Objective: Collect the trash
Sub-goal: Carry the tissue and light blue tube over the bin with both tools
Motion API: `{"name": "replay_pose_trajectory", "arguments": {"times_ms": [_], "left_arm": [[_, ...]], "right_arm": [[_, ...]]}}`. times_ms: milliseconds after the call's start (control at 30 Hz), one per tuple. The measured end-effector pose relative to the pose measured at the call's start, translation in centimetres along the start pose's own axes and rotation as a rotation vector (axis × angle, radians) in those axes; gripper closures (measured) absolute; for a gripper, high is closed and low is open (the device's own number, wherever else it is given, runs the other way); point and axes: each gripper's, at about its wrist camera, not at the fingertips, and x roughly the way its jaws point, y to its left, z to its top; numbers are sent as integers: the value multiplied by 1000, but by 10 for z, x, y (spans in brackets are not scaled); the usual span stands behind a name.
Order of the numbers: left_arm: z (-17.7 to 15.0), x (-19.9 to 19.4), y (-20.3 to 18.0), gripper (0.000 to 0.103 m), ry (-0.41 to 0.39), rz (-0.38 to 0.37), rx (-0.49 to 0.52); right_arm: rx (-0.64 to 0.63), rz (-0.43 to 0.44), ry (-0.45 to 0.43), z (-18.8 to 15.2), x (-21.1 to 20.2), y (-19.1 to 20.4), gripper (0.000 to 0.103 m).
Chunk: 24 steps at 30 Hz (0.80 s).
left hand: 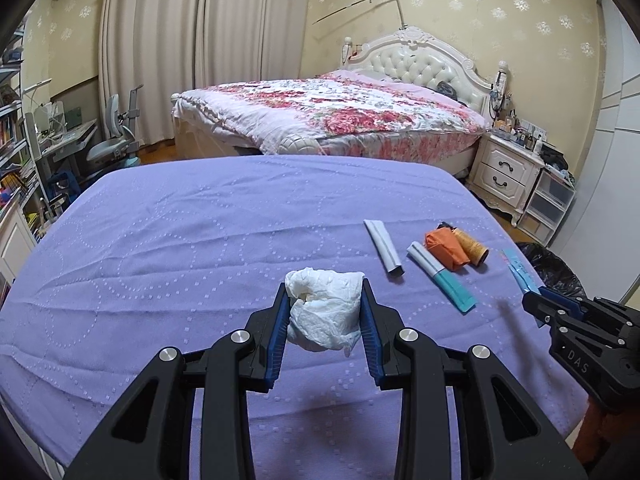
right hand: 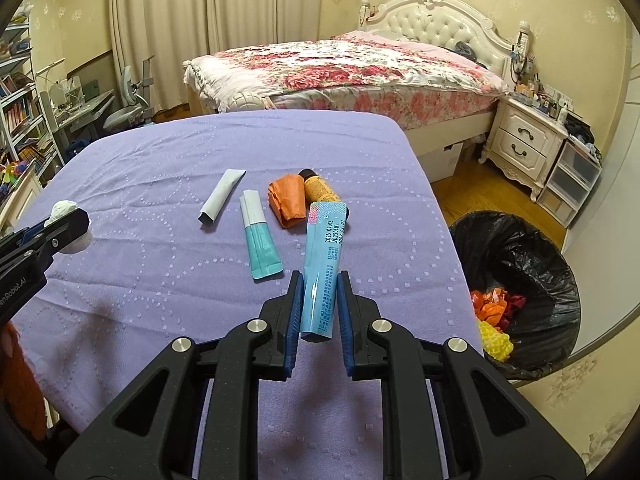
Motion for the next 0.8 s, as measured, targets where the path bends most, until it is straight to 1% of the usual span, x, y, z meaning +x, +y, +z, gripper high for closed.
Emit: {"name": "replay_pose_trajectory", "arguments": {"times_ms": [367, 600, 800], "left_arm": [[10, -11, -26, 69, -54, -34, 44], [12, -4, -34, 69, -46, -54, 59], [17, 0, -53, 69, -56, -86, 99]], "right_arm": [[11, -15, -25, 3, -12, -10, 86], [34, -30, -47, 4, -20, -22, 86], [62, -59, -67, 6, -27, -39, 86]]}}
